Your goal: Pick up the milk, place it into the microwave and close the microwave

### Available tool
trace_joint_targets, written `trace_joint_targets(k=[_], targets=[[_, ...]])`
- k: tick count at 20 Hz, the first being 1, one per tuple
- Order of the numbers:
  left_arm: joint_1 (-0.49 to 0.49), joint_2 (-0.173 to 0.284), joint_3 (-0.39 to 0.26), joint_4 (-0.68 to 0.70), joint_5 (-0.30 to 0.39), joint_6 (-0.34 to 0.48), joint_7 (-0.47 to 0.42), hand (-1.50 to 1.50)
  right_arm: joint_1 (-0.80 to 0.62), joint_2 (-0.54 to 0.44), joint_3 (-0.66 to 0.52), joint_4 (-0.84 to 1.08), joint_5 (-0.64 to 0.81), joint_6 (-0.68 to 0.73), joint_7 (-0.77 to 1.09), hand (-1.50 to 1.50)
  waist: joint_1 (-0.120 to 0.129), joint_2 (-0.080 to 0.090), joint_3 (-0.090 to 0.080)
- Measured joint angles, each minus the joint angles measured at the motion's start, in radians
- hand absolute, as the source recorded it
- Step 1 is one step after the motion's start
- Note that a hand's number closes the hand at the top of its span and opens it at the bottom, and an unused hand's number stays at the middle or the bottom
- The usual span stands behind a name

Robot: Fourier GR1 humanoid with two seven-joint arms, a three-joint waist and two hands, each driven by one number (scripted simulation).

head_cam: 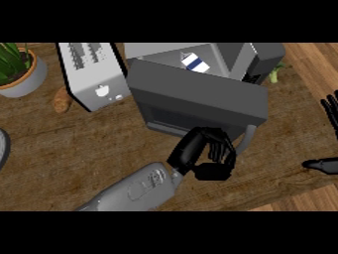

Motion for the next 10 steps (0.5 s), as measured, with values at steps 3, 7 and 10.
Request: trace_joint_targets(k=[3, 7, 10], targets=[[-0.058, -0.003, 0.018, 0.025, 0.027, 0.022, -0.006, 1.50, -0.016, -0.005, 0.013, -0.027, -0.010, 0.006, 0.019, -1.50, -0.022, 0.008, 0.001], [-0.136, -0.006, 0.042, 0.060, 0.064, 0.041, -0.006, 1.50, -0.047, -0.012, 0.019, -0.060, -0.031, 0.011, 0.043, -1.50, -0.053, 0.018, 0.003], [-0.184, -0.007, 0.059, 0.091, 0.089, 0.053, -0.006, 1.50, -0.065, -0.014, 0.027, -0.080, -0.048, 0.023, 0.060, -1.50, -0.074, 0.028, 0.004]])
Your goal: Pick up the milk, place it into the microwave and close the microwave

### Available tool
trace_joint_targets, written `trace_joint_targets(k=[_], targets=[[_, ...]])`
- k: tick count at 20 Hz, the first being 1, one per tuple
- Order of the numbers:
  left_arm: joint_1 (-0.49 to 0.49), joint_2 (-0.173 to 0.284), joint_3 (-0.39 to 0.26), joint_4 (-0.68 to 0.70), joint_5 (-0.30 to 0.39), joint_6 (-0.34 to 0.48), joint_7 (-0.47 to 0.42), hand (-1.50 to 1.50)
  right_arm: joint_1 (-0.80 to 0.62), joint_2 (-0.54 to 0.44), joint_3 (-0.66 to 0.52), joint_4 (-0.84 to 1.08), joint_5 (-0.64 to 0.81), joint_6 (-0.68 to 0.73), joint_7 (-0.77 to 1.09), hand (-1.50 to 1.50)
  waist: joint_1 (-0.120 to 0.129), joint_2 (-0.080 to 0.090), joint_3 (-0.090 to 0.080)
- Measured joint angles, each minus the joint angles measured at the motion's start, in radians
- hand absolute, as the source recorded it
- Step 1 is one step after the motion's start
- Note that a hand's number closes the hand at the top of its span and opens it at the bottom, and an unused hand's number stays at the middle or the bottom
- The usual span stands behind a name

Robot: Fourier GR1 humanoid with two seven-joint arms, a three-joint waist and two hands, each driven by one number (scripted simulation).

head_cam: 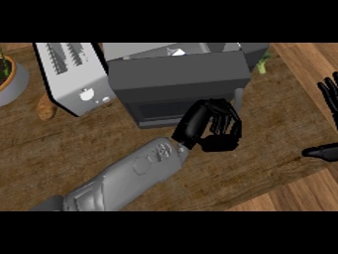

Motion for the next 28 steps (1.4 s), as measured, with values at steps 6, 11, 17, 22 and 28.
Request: trace_joint_targets(k=[6, 11, 17, 22, 28], targets=[[-0.081, 0.010, 0.029, 0.069, 0.043, 0.021, 0.008, 1.50, -0.035, -0.004, 0.016, -0.039, -0.038, 0.030, 0.039, -1.50, -0.037, 0.016, 0.003], [-0.150, 0.015, 0.061, 0.100, 0.073, 0.034, -0.008, 1.50, -0.062, -0.020, 0.023, -0.067, -0.068, 0.056, 0.071, -1.50, -0.063, 0.024, 0.004], [-0.186, 0.013, 0.068, 0.124, 0.102, 0.056, -0.016, 1.50, -0.100, -0.024, 0.049, -0.106, -0.106, 0.098, 0.119, -1.50, -0.078, 0.035, 0.007], [-0.185, 0.020, 0.061, 0.117, 0.122, 0.089, -0.020, 1.50, -0.118, -0.029, 0.078, -0.137, -0.134, 0.138, 0.166, -1.50, -0.088, 0.036, 0.008], [-0.186, 0.022, 0.051, 0.118, 0.140, 0.112, -0.022, 1.50, -0.149, -0.056, 0.135, -0.218, -0.133, 0.196, 0.208, 1.50, -0.093, 0.033, 0.008]])
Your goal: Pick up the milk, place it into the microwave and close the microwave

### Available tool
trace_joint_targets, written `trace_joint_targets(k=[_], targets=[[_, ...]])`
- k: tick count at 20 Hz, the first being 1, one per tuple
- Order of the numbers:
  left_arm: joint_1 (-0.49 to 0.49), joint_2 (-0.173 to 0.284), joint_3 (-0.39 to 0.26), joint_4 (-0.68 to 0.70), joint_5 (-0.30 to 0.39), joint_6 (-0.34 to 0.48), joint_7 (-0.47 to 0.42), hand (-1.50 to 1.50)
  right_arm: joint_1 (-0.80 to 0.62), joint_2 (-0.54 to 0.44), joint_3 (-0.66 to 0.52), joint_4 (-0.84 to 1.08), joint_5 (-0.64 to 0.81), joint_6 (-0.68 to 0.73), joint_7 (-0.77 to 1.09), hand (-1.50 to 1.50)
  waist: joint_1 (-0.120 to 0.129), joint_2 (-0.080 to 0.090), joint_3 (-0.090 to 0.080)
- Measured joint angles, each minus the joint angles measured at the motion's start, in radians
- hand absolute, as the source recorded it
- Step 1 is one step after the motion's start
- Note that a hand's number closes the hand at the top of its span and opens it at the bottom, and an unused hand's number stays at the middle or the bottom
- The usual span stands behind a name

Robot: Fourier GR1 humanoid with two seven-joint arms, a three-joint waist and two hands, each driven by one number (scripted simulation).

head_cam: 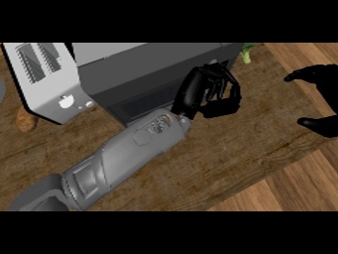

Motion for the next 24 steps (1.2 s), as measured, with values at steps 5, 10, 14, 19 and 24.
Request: trace_joint_targets(k=[5, 10, 14, 19, 24], targets=[[0.000, 0.003, -0.006, 0.003, 0.014, 0.017, -0.003, 1.50, -0.022, -0.010, 0.057, -0.088, -0.005, 0.040, 0.037, 1.50, -0.006, -0.002, 0.000], [0.006, 0.012, -0.008, -0.002, 0.027, 0.043, -0.006, 1.50, -0.024, -0.012, 0.098, -0.162, -0.023, 0.059, 0.069, 1.50, -0.021, -0.006, 0.001], [0.011, 0.017, -0.010, -0.005, 0.035, 0.067, -0.009, 1.50, -0.022, -0.014, 0.122, -0.212, -0.040, 0.069, 0.090, 1.50, -0.031, -0.008, 0.001], [0.020, 0.026, -0.012, -0.012, 0.042, 0.098, -0.015, 1.50, -0.012, -0.014, 0.145, -0.269, -0.064, 0.078, 0.113, 1.50, -0.045, -0.009, 0.001], [0.026, 0.030, -0.011, -0.016, 0.046, 0.125, -0.023, 1.50, -0.001, -0.015, 0.162, -0.321, -0.086, 0.084, 0.130, 1.50, -0.056, -0.010, 0.000]])
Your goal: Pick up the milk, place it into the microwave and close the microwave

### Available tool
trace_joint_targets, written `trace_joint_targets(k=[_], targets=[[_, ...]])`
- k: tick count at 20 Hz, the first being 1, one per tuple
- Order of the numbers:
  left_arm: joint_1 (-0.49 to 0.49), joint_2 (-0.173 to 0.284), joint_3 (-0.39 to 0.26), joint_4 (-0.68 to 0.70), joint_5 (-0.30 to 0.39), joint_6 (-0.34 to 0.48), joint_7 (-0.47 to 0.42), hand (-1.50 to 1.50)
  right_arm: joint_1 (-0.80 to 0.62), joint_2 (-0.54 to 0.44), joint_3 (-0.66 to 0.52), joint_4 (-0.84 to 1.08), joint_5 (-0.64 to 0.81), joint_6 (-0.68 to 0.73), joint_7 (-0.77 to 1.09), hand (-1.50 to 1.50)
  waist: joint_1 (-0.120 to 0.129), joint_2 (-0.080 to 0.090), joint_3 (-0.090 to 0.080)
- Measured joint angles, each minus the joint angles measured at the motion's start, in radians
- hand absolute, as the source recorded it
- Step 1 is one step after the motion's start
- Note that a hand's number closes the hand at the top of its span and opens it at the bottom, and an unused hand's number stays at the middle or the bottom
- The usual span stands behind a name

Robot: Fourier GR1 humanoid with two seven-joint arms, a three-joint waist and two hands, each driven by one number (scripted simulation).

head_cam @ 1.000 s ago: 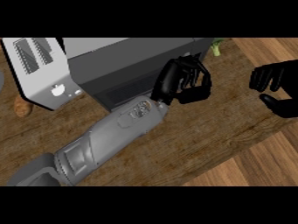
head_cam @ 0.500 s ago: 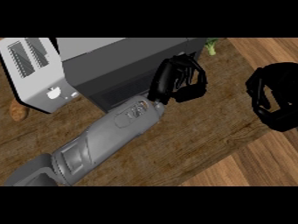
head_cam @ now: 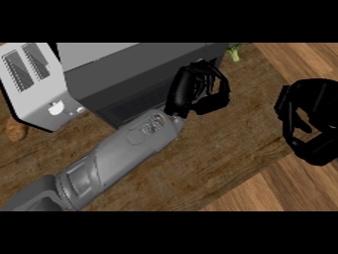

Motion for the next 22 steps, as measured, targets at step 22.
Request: trace_joint_targets(k=[22], targets=[[0.037, -0.055, 0.143, -0.092, 0.313, -0.178, 0.050, 1.50, 0.173, 0.000, 0.148, -0.184, -0.066, 0.039, 0.098, 1.50, 0.073, 0.015, -0.009]])
